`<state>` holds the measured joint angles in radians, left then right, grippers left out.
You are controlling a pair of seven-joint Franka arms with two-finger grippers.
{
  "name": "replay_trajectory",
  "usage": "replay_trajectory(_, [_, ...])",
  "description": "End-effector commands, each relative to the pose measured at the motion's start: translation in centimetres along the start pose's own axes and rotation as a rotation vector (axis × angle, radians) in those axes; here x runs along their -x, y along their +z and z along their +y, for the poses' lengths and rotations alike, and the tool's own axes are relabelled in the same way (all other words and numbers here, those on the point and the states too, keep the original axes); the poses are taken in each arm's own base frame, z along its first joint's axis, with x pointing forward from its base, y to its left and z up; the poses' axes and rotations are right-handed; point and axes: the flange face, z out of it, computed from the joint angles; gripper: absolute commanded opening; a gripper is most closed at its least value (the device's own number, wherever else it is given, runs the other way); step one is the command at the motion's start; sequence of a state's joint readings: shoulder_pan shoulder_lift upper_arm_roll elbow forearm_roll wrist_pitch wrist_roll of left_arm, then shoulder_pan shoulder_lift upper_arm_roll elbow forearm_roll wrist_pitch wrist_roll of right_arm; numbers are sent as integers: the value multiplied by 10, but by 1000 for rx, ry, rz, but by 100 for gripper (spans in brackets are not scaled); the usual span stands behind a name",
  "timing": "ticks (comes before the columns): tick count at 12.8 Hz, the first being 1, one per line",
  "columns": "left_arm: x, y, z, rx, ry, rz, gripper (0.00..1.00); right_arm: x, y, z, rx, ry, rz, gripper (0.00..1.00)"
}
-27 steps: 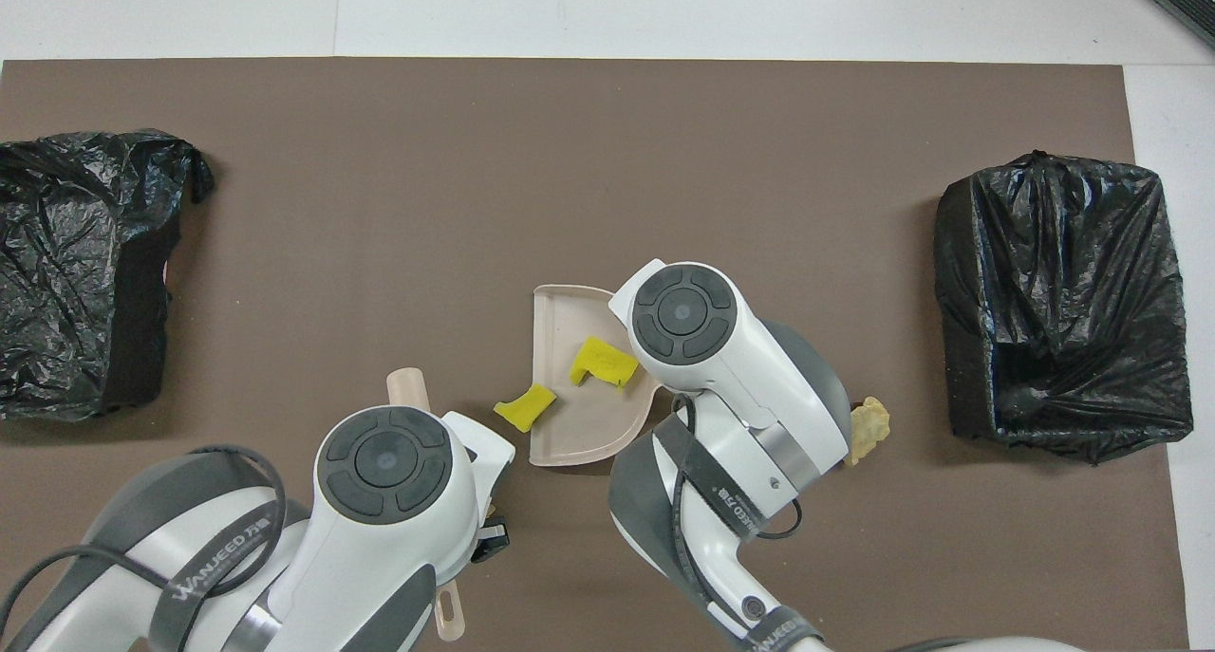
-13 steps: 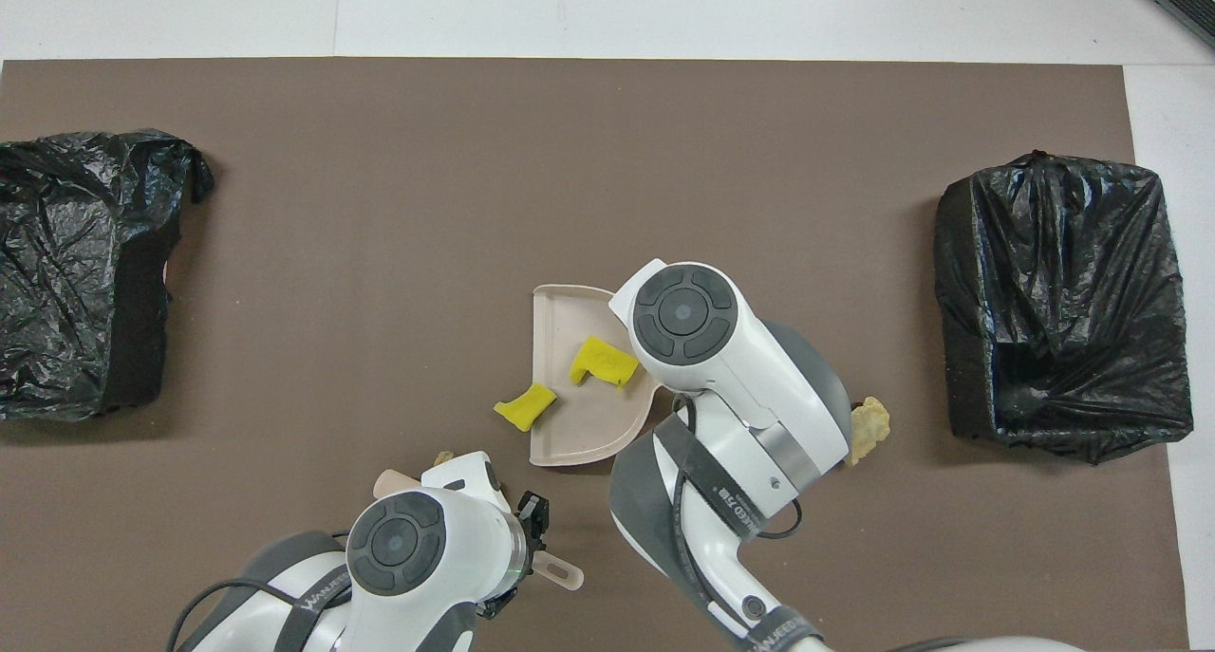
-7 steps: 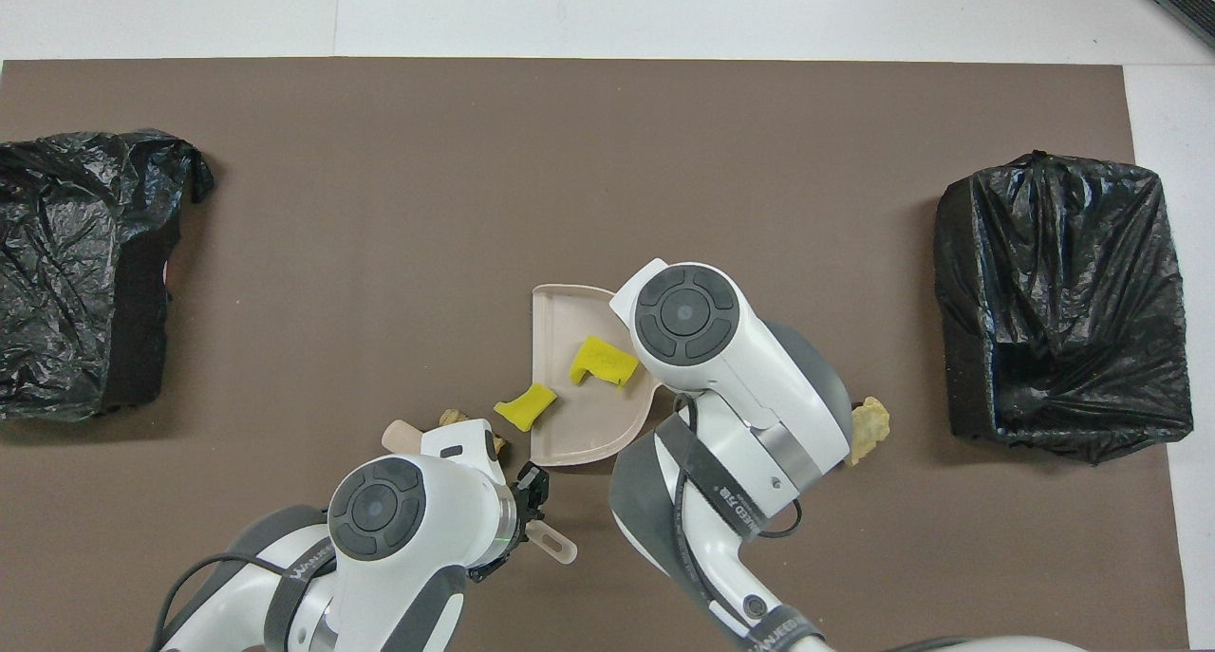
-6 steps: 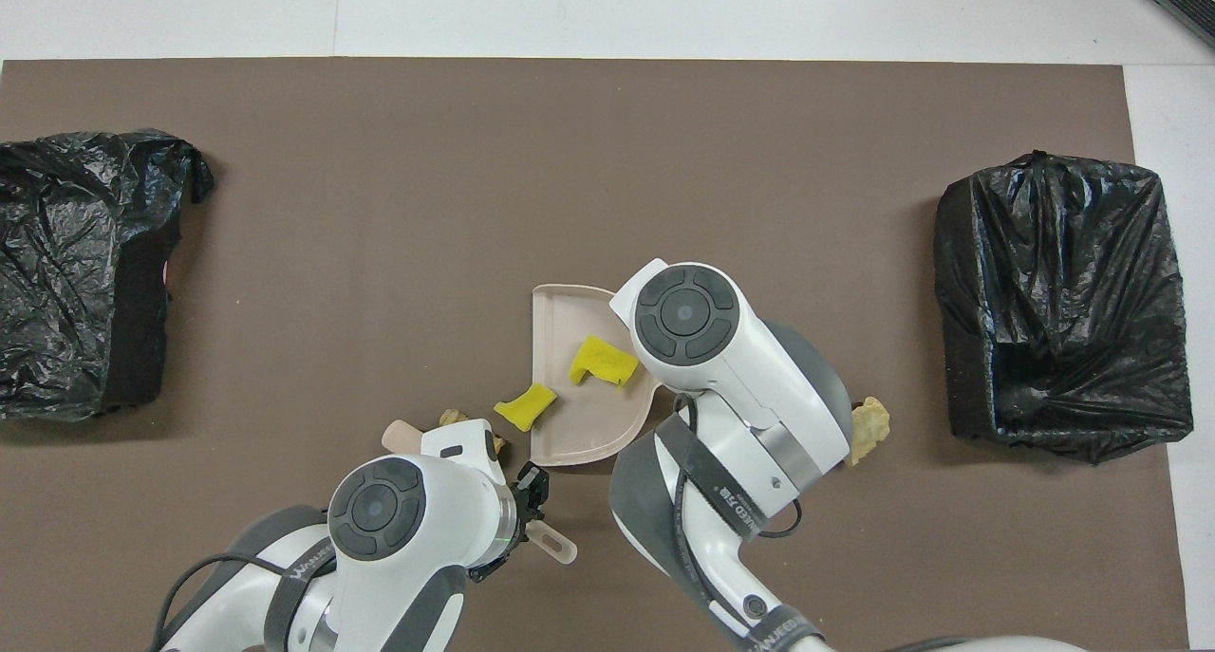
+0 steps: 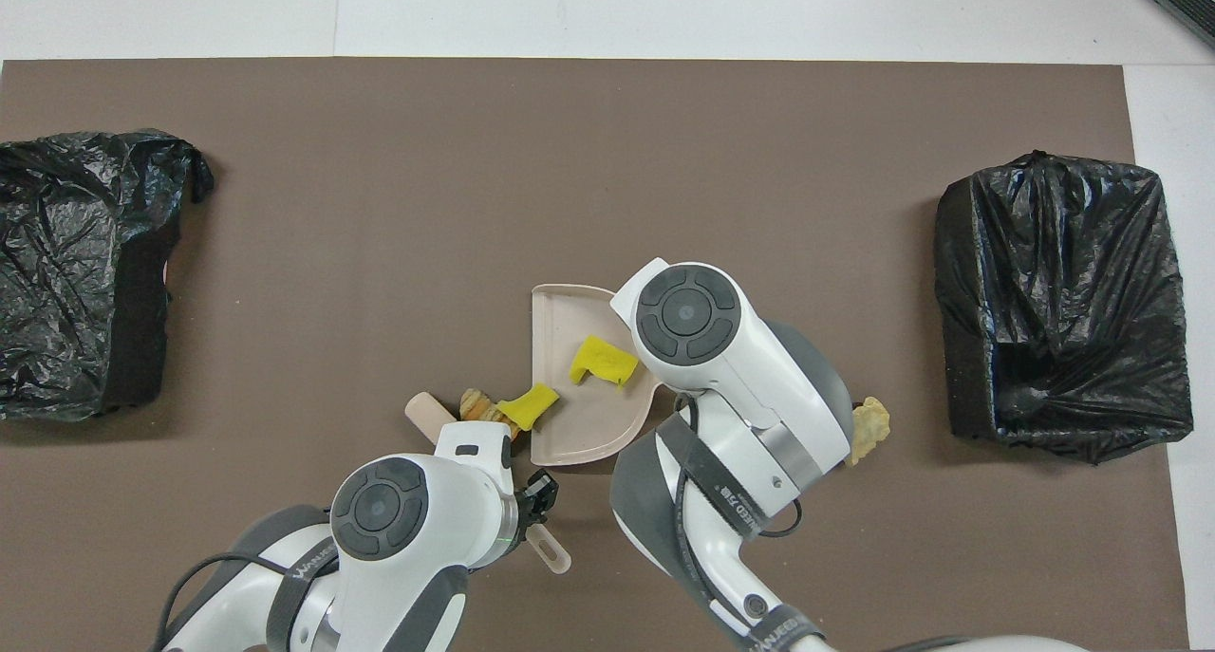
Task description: Sweep and dump trash in bin
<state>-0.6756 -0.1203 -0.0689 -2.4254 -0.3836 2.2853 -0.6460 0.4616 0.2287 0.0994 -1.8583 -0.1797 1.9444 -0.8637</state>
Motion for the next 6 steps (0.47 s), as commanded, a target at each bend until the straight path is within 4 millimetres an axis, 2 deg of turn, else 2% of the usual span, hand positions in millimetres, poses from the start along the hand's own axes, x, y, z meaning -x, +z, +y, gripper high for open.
replay_trajectory(1, [-3,-5,19,22,162,9,0,8,-2,-1,31,-26,8,0])
replay_trajectory(3, [1,-9,30,20,188,9,0,9,0,1,28,-24,14,0])
replay_trajectory(5, [1,-16,23,0,176,-15,0,23,4,10,16,-14,18,0])
replay_trajectory(6, [5,-21,21,-52,196,-47,0,23,4,11,19,-10,22,0])
